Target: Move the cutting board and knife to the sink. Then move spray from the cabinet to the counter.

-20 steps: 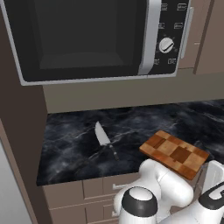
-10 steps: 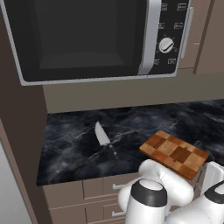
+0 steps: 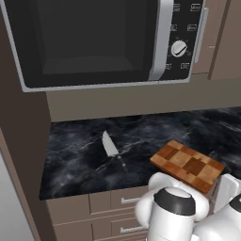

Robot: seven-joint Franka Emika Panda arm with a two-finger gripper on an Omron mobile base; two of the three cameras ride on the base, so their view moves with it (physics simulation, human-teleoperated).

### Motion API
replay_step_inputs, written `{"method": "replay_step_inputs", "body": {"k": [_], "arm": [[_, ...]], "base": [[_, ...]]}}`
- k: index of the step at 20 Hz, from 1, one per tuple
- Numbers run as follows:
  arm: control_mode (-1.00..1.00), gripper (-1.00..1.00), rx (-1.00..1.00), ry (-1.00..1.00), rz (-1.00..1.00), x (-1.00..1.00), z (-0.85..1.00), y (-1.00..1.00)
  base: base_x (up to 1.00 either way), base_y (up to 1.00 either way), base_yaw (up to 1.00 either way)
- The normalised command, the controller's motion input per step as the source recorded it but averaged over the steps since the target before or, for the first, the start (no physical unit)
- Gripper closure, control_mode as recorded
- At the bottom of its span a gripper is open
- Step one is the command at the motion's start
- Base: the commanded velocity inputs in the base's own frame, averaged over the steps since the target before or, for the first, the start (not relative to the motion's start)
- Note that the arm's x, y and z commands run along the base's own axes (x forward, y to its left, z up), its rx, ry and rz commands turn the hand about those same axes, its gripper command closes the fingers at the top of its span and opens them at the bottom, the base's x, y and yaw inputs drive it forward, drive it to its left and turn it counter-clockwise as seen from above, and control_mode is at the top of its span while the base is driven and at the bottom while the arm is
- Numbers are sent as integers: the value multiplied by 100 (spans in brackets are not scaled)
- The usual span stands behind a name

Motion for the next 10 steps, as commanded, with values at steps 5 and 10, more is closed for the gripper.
{"method": "replay_step_inputs", "body": {"k": [5, 10], "arm": [[-100, -100, 0, -4, 4, 9, -14, -4], [-100, -100, 0, -4, 4, 9, -15, -3]], "base": [[0, 0, 0], [0, 0, 0]]}}
